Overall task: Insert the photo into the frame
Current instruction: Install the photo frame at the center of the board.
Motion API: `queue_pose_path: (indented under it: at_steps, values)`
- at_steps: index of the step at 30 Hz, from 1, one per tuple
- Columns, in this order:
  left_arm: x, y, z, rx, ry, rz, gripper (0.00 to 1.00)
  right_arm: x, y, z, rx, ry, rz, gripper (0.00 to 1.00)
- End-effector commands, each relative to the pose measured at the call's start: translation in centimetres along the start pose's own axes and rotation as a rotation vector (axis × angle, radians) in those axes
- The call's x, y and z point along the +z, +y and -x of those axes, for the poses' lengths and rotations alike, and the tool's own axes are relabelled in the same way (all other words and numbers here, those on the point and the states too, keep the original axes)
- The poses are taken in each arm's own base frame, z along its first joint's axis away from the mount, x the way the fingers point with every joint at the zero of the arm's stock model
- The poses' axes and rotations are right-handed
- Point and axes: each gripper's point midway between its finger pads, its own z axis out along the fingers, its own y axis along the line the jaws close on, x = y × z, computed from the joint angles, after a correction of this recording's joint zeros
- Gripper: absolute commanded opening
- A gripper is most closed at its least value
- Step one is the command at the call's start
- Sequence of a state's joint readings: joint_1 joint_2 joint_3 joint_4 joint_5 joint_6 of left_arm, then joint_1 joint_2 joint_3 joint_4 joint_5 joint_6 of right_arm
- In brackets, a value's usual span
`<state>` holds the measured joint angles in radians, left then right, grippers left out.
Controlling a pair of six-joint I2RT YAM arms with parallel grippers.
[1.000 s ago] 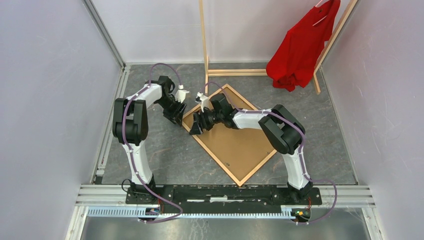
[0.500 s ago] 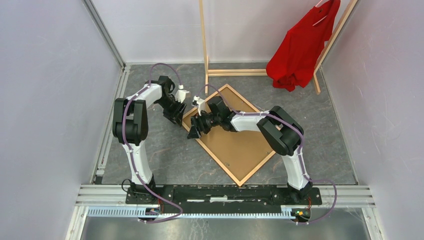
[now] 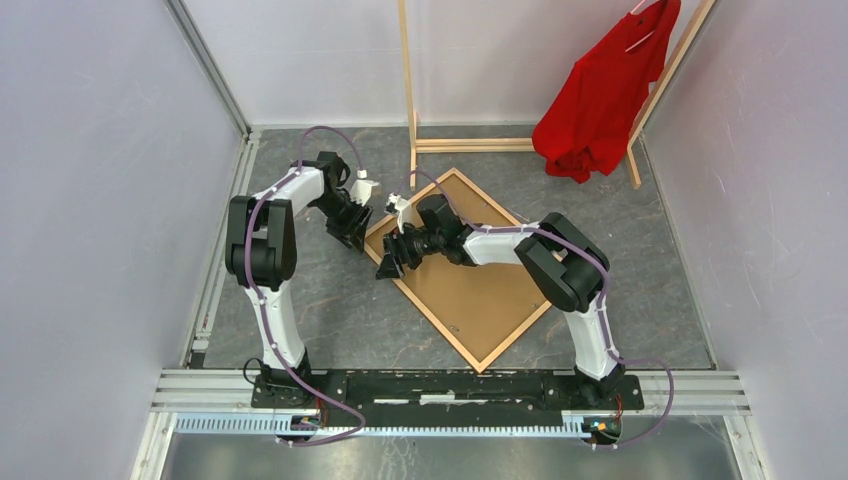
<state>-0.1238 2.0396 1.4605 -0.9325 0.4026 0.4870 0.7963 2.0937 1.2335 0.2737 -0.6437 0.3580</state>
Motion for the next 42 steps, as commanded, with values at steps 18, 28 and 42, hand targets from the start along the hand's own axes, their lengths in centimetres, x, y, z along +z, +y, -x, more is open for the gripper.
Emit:
queue_pose_path:
  at_steps: [18, 28, 42]
  values:
    - [0.9, 1.2, 1.1, 0.04, -0.041, 0.02, 0.52, -13.1, 0.3, -6.6, 0.136, -0.021, -0.148, 0.86]
    - [1.1, 0.9, 1.3, 0.038, -0.047, 0.004, 0.51, -16.0, 3.0, -12.4, 0.1, 0.098, -0.155, 0.82]
    - [0.9, 0.9, 1.3, 0.037, -0.044, 0.014, 0.52, -14.8, 5.6, -14.8, 0.047, 0.18, -0.076, 0.81]
